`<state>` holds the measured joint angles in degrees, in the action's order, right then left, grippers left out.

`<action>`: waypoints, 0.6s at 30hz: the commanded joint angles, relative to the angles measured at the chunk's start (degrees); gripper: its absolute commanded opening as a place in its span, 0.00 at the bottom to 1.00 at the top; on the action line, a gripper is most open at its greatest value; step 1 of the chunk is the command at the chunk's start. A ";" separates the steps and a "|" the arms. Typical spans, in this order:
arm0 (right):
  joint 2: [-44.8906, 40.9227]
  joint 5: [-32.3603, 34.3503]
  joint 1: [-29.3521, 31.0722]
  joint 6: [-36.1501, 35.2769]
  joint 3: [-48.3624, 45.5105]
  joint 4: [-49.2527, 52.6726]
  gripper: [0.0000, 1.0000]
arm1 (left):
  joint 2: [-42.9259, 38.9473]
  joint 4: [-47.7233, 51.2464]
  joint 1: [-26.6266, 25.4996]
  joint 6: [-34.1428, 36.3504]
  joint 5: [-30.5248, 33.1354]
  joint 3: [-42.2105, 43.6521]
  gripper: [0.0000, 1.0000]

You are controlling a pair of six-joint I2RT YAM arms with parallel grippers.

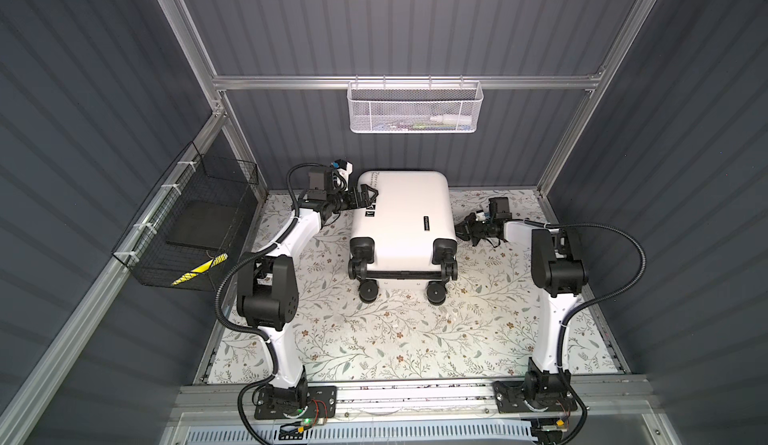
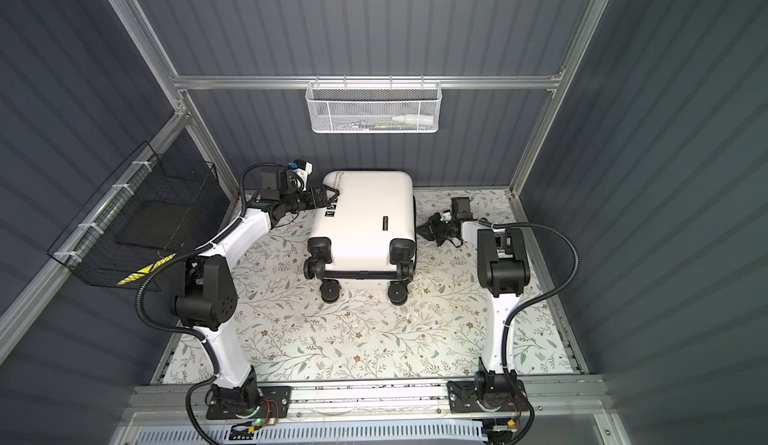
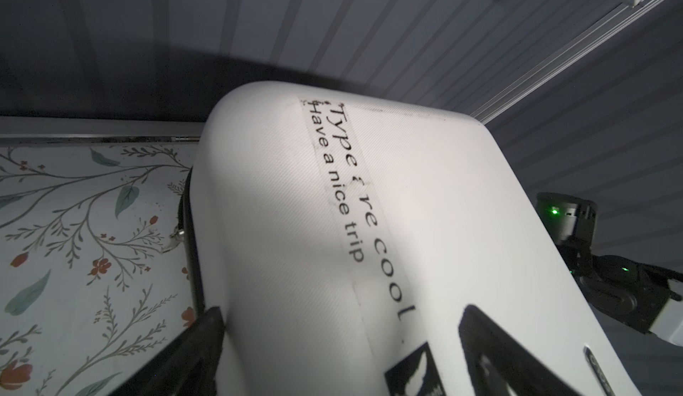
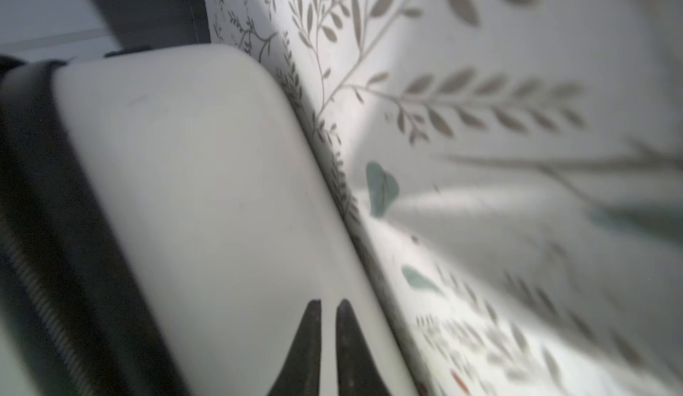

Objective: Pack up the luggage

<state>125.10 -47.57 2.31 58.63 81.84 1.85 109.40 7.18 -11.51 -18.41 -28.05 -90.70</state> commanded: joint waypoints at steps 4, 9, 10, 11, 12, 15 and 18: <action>-11.86 0.64 -2.98 -7.03 -7.06 3.28 0.37 | -4.04 -2.07 -0.62 -3.15 -4.73 2.74 1.00; -22.73 4.18 -3.59 -13.64 -13.03 9.66 0.65 | -5.96 -2.36 -1.44 -3.82 -4.52 4.68 1.00; -25.14 5.58 -3.54 -15.30 -14.01 11.73 0.69 | -6.49 -2.20 -1.71 -3.82 -4.45 5.02 1.00; -27.88 7.07 -3.54 -16.47 -15.32 13.17 0.73 | -6.96 -2.09 -1.76 -3.82 -4.32 5.46 1.00; -30.31 8.14 -3.62 -17.22 -16.57 13.95 0.76 | -7.46 -1.88 -1.83 -3.82 -4.15 5.85 1.00; -38.96 11.00 -3.62 -18.67 -21.37 15.57 0.85 | -9.46 -0.06 -1.76 -3.42 -3.07 6.46 1.00; -48.25 13.65 -3.50 -18.47 -26.20 16.53 0.94 | -12.25 2.17 -1.76 -2.69 -1.58 6.67 1.00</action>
<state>82.15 -37.93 -1.37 42.72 58.28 14.68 100.55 7.11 -12.47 -21.30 -28.62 -84.62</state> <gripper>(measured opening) 0.924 0.997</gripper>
